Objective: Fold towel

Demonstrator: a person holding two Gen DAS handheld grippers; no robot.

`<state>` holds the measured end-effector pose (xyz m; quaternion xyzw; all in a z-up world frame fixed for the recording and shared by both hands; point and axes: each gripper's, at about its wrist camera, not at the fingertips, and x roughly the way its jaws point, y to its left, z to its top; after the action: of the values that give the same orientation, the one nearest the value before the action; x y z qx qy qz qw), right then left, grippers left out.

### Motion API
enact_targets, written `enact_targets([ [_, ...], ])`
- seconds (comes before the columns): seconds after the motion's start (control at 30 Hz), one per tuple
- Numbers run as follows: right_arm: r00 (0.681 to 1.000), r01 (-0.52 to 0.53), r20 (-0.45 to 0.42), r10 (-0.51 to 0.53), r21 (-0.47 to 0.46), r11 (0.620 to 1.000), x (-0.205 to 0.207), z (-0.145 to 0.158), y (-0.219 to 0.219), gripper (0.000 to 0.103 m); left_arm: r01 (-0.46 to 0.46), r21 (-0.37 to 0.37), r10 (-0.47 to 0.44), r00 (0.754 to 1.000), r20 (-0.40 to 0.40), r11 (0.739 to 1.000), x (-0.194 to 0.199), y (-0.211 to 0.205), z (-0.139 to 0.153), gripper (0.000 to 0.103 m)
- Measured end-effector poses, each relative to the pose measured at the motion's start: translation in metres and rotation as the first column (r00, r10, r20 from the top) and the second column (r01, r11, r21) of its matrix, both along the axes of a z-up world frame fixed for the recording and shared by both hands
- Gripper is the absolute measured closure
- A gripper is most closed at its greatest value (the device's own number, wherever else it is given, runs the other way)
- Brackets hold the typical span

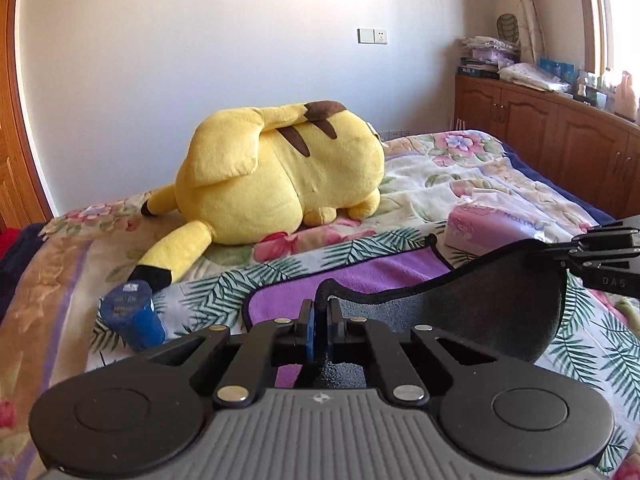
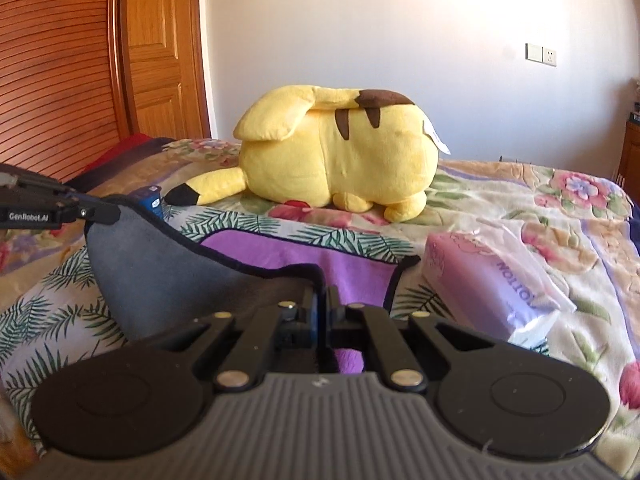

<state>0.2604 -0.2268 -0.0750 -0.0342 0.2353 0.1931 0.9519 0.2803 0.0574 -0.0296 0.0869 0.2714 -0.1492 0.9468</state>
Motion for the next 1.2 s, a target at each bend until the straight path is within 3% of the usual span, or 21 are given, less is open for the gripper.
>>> enact_targets([
  [0.57, 0.994, 0.059, 0.098, -0.057, -0.012, 0.998, 0.051, 0.010, -0.004, 0.099, -0.066, -0.007, 0.067, 0.993, 0.093, 0.998, 0.035, 0.003, 0.016, 0.103],
  [0.9, 0.990, 0.079, 0.123, -0.074, -0.033, 0.996, 0.076, -0.004, 0.002, 0.099, -0.111, 0.019, 0.108, 0.986, 0.128, 0.994, 0.063, 0.003, -0.005, 0.103],
  [1.2, 0.990, 0.083, 0.118, -0.074, -0.071, 0.994, 0.100, -0.029, 0.007, 0.099, -0.159, 0.007, 0.158, 0.980, 0.119, 0.987, 0.096, 0.005, -0.043, 0.103],
])
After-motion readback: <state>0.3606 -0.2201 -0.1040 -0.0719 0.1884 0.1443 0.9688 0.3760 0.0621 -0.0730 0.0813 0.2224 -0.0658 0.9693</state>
